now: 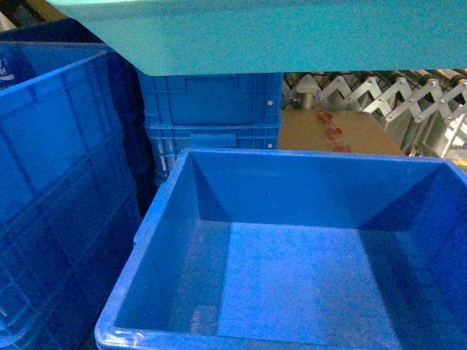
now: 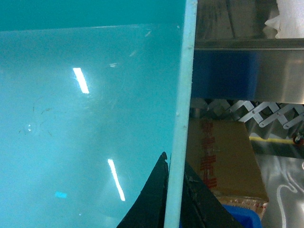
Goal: Stack blue boxes stably on right
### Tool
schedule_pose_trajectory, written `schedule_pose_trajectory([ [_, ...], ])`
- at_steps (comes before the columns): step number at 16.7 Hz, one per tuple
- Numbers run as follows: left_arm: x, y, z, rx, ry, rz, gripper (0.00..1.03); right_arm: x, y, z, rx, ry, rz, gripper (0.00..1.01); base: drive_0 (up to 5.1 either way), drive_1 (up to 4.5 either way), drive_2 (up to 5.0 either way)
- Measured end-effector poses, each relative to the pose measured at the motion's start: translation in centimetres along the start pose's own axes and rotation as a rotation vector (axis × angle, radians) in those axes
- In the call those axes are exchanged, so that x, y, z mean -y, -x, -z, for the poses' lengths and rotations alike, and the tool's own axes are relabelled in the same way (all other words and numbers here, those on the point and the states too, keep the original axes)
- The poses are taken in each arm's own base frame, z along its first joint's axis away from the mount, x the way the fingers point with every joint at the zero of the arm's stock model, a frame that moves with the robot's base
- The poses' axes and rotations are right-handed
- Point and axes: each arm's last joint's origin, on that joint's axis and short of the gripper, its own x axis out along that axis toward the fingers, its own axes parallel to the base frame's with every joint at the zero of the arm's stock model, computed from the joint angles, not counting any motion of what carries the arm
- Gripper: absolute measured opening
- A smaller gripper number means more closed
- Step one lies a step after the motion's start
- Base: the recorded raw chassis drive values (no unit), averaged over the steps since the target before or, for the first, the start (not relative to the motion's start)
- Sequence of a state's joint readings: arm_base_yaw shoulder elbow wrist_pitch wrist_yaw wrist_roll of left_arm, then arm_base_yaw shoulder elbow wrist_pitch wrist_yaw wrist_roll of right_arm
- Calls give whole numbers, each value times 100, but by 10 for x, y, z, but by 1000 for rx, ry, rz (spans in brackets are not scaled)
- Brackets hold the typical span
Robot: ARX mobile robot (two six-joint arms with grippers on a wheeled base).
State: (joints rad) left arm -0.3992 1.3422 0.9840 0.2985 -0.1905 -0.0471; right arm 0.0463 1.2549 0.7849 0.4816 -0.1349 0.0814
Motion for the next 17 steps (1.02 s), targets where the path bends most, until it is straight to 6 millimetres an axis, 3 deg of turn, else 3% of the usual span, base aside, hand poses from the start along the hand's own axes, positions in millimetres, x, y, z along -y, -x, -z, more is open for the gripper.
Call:
schedule_pose_trajectory([
  [4, 2, -3, 12, -102, -7, 0, 2, 1, 3, 19, -83, -12, 0, 7, 0, 0, 0],
  [12, 22, -34, 43, -249, -43, 18, 2, 14, -2, 53, -190, 19, 55, 7, 0, 0, 0],
  [14, 33, -52, 55, -295, -62, 17, 2, 29, -10, 73, -253, 2, 67, 7, 0, 0, 0],
  [17, 45, -77, 89, -413, -95, -7, 2, 48, -28, 111, -375, -27, 77, 7, 0, 0, 0],
])
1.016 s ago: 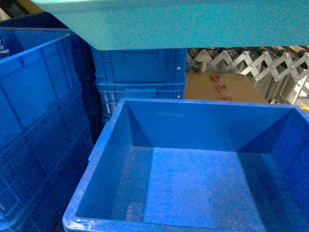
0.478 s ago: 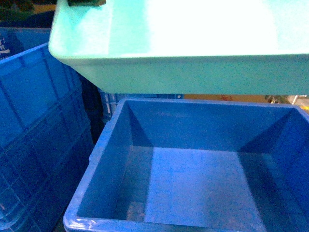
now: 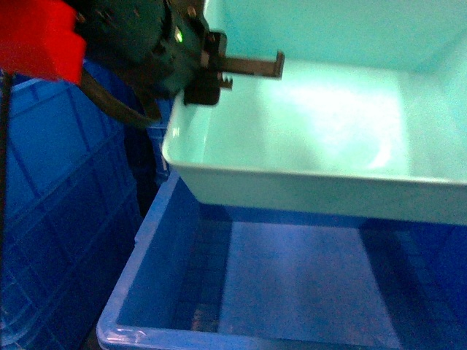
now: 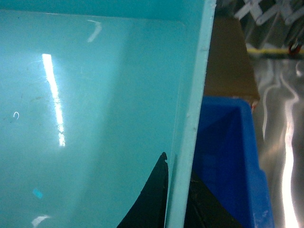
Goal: Stack blue boxes stably on right
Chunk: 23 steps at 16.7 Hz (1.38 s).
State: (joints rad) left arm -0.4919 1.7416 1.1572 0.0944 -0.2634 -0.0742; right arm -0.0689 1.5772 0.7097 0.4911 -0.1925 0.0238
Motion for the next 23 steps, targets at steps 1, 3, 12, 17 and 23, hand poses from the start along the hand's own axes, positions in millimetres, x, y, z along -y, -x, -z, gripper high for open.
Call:
schedule_pose_trajectory([
  [1, 4, -12, 6, -43, -3, -5, 2, 6, -12, 10, -47, -8, 1, 7, 0, 0, 0],
  [3, 11, -33, 15, -110, 21, -26, 2, 18, -39, 18, -104, -8, -11, 7, 0, 0, 0],
  [12, 1, -91, 68, -334, 147, -49, 2, 9, -83, 55, -231, 150, -18, 7, 0, 0, 0],
  [17, 12, -89, 71, -395, 81, -60, 2, 4, -68, 71, -302, 130, -4, 7, 0, 0, 0],
  [23, 20, -84, 56, -374, 53, -54, 2, 7, -60, 55, -266, 112, 15, 7, 0, 0, 0],
])
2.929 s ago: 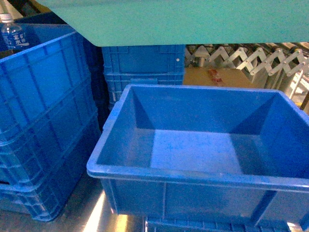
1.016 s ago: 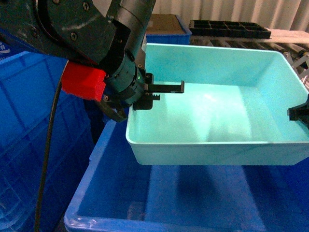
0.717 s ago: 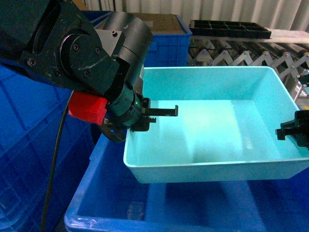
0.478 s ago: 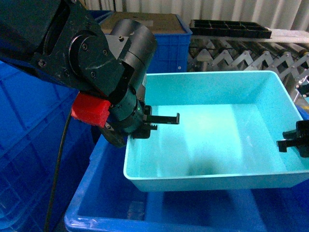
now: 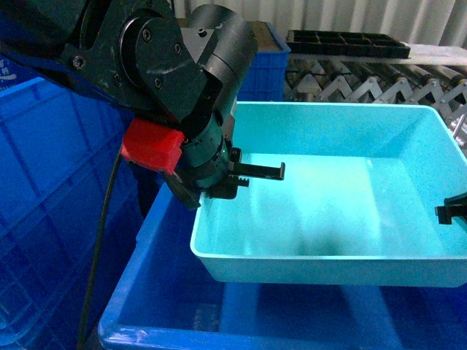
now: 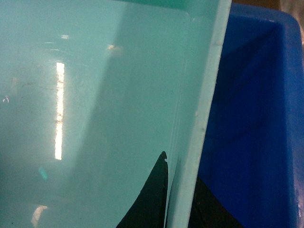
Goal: Stack blue boxes stably on right
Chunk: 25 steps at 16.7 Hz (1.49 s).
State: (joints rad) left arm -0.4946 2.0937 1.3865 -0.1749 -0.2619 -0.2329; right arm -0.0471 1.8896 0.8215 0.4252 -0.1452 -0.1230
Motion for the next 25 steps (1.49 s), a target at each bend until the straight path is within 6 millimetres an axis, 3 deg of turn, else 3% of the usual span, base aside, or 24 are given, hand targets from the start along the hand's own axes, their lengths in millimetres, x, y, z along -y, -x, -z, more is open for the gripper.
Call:
schedule_pose_trajectory([
  [7, 7, 1, 24, -67, -24, -10, 2, -2, 5, 26, -61, 1, -1, 7, 0, 0, 0],
  [20, 9, 2, 25, -68, -25, -11, 2, -1, 3, 26, -65, 27, 12, 7, 0, 0, 0],
  [22, 9, 2, 25, -68, -27, -14, 4, -1, 3, 26, -66, 44, 18, 12, 0, 0, 0],
  [25, 9, 2, 25, -66, -41, -12, 15, -1, 3, 26, -72, 94, 35, 22, 0, 0, 0],
])
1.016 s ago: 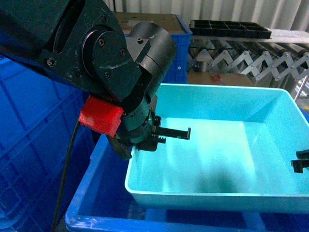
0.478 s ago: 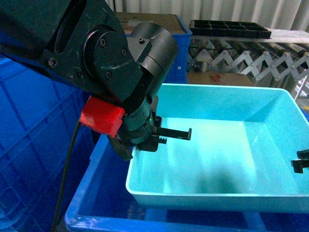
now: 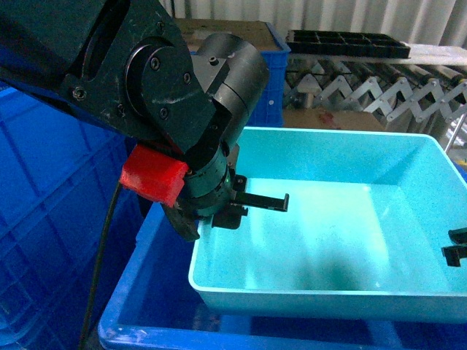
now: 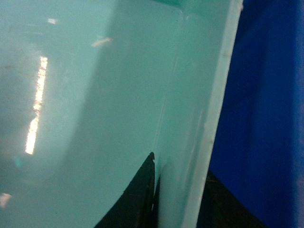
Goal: Stack blue boxes stably on right
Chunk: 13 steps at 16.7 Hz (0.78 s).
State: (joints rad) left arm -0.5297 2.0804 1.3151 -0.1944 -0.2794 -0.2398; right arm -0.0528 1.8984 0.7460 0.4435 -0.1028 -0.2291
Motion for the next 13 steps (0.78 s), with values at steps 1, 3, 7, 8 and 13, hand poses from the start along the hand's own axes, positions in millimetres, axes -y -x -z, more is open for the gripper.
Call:
schedule_pose_trajectory([
  [1, 1, 1, 0, 2, -6, 7, 18, 0, 0, 1, -6, 21, 13, 28, 0, 0, 0],
  [3, 6, 3, -2, 14, -19, 26, 29, 0, -1, 1, -9, 57, 16, 39, 0, 0, 0],
  [7, 13, 5, -2, 18, -42, 44, 88, 0, -1, 1, -11, 91, 17, 97, 0, 0, 0],
  [8, 11, 5, -3, 18, -38, 41, 96, 0, -1, 1, -10, 91, 17, 100, 0, 0, 0],
  [13, -18, 31, -36, 170, 49, 51, 98, 6, 4, -32, 97, 67, -21, 98, 0, 0, 0],
])
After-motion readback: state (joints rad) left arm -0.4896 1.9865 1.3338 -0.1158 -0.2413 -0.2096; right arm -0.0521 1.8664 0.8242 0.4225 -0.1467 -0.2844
